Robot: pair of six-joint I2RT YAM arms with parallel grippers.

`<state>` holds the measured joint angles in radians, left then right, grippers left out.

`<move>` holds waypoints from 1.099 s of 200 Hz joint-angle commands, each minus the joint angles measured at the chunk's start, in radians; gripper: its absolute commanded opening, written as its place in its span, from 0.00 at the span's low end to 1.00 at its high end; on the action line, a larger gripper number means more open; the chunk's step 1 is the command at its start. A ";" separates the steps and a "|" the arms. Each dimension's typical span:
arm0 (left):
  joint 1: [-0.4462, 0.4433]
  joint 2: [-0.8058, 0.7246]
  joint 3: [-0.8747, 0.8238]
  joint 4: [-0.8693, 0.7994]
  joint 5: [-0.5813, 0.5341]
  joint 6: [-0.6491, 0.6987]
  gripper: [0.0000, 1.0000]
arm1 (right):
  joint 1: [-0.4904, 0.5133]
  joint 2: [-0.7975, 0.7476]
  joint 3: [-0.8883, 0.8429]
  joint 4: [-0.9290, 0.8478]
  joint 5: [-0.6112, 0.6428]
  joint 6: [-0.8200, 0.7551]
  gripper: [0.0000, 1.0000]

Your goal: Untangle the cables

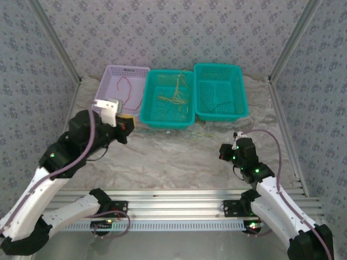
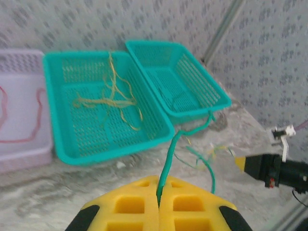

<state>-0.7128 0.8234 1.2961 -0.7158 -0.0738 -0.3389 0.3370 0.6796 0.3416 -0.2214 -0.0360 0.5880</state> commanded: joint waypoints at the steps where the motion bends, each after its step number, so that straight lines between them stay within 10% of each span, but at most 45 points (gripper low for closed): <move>1: 0.019 -0.029 0.112 -0.091 -0.096 0.088 0.00 | -0.047 0.007 -0.028 -0.053 0.037 0.033 0.00; 107: 0.074 0.141 0.282 -0.053 -0.180 0.189 0.00 | -0.108 -0.122 -0.082 0.026 -0.143 0.027 0.00; 220: 0.483 0.251 0.188 0.116 0.249 0.020 0.00 | -0.114 -0.205 -0.102 0.081 -0.244 0.034 0.00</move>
<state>-0.2726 1.0721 1.4918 -0.6754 0.0727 -0.2657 0.2302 0.4885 0.2447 -0.1642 -0.2504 0.6136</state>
